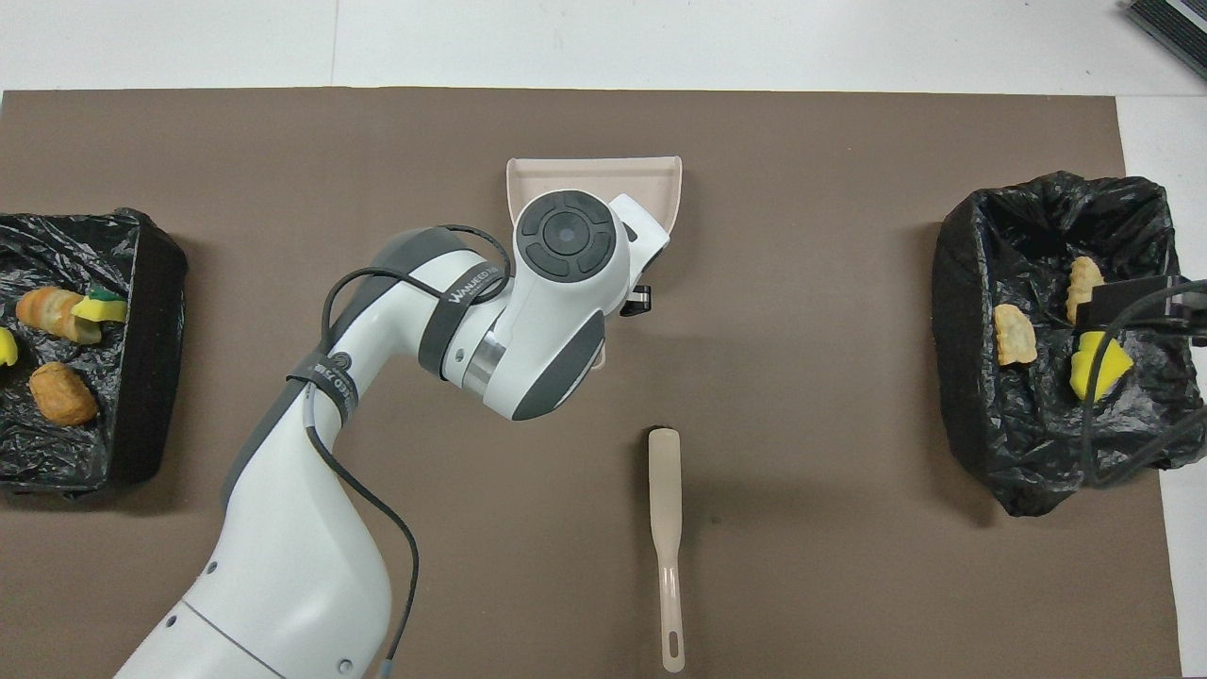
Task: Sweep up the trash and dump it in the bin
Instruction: 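Set the dustpan down and open the left gripper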
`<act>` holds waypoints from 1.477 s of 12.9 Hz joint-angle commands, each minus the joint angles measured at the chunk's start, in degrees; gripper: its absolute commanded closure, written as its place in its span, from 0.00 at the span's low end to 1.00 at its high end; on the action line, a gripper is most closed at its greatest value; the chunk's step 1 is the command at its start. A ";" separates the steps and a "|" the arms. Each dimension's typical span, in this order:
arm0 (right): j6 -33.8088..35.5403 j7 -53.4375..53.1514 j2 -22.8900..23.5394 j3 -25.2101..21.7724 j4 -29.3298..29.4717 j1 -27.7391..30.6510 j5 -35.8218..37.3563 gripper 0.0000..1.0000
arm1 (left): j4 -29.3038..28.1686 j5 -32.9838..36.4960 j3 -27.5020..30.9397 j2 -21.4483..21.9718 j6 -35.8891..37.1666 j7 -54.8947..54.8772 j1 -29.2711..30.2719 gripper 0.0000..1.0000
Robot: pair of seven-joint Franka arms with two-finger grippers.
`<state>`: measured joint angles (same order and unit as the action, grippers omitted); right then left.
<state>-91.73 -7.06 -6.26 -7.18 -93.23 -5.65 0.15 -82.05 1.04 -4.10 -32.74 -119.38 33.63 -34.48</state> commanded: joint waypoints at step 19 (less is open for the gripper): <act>3.14 -0.93 -0.68 0.41 -0.37 0.20 -1.29 0.00 | -9.53 3.88 1.81 27.97 14.25 -28.68 16.11 0.00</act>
<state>-88.23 -7.06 -6.28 -7.11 -93.16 -5.68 0.15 -89.23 5.20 -1.99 -9.23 -107.74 9.79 -20.45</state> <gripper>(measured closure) 0.000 0.000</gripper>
